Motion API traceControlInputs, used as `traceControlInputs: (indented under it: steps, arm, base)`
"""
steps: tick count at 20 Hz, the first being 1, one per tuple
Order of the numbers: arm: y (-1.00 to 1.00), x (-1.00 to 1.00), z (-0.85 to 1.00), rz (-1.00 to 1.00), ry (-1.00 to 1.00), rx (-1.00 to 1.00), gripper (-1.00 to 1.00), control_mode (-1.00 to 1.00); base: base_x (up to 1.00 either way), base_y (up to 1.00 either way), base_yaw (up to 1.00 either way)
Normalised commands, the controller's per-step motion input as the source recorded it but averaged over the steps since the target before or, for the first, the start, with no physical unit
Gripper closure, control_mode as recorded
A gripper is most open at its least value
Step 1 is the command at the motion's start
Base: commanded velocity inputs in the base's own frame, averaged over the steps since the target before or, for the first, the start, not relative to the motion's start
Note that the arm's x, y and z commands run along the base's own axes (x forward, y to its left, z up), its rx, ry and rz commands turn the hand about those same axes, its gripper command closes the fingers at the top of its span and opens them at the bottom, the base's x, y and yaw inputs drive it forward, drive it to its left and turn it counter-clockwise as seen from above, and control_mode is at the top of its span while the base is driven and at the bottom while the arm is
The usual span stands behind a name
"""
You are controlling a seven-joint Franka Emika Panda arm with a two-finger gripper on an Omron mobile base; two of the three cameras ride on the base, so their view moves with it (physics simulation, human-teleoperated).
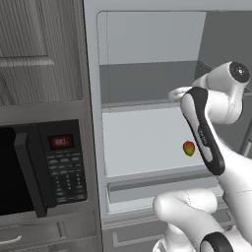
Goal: Retrieve the tangerine and mango from the fridge and place them into the bowl on the dining table.
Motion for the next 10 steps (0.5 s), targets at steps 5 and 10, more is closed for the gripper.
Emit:
traceControlInputs:
  steps: [5,10]
  arm:
    - [0.03,-0.72,0.0,0.0,0.0,0.0,1.0,-1.0]
    - [0.0,-0.62,0.0,0.02,0.0,0.0,1.0,-1.0]
  base:
    - [0.0,0.0,0.0]
    - [0.0,0.0,0.0]
